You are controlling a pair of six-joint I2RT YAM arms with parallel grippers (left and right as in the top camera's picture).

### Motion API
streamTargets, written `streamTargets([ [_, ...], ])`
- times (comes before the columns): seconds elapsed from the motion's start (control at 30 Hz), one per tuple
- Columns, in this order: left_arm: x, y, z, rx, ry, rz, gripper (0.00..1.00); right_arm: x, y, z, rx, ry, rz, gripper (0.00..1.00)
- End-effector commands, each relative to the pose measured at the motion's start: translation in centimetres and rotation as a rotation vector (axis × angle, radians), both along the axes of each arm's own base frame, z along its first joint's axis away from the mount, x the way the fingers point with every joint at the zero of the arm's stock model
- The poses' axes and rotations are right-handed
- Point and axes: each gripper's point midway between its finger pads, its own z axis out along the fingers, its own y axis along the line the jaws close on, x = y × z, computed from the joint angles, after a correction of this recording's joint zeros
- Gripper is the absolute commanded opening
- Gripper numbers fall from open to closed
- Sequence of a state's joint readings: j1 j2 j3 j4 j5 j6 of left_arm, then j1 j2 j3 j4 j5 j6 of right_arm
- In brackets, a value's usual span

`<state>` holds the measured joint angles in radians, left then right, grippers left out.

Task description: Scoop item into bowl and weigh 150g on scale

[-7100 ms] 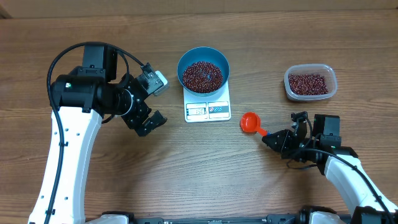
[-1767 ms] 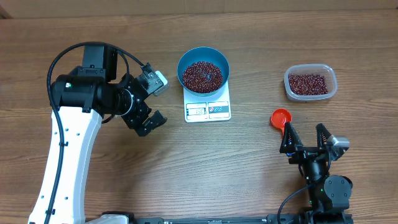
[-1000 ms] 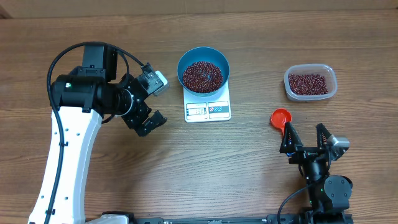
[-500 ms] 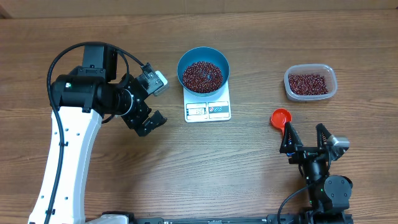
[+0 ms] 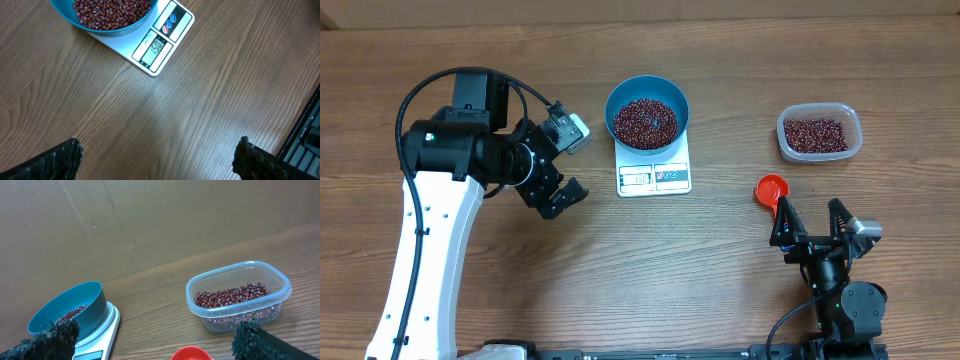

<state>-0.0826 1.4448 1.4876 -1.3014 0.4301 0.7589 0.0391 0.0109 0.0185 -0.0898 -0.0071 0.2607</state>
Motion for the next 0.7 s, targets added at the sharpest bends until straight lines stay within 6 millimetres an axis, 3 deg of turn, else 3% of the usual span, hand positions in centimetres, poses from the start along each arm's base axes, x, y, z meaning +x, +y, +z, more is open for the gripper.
streamTargets([
  [0.0,0.2,0.0,0.9,-0.009,-0.026,0.009,1.00,0.0,-0.2,-0.2,-0.007,-0.003,-0.014,1.00],
  [0.5,0.1,0.0,1.0,-0.009,-0.028,0.009,0.99,0.0,-0.2,-0.2,-0.007,-0.003,-0.014,1.00],
  [0.67,-0.5,0.1,2.4,-0.013,-0.079,0.009,1.00,0.0,-0.2,-0.2,-0.007,-0.003,-0.014,1.00],
])
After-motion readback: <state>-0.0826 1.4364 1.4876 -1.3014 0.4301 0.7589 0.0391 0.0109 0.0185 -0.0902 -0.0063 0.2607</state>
